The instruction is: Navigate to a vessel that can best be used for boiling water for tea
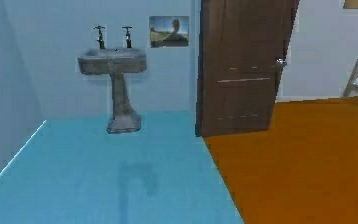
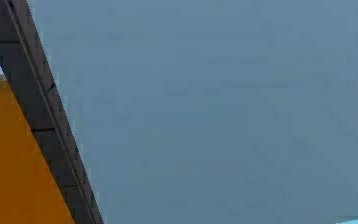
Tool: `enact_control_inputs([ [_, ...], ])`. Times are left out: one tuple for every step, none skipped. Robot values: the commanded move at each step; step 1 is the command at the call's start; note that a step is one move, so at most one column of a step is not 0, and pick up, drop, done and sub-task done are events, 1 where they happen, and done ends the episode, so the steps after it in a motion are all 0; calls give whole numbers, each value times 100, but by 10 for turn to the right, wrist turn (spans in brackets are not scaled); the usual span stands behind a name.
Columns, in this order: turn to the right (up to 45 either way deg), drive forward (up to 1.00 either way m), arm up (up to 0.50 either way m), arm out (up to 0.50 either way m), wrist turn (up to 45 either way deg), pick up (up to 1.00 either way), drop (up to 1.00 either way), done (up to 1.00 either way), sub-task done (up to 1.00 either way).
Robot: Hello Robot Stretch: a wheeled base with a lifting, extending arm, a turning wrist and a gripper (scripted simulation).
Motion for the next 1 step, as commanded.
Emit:
enact_control_inputs([
  [-60,0,0,0,0,0,0,0,0],
])
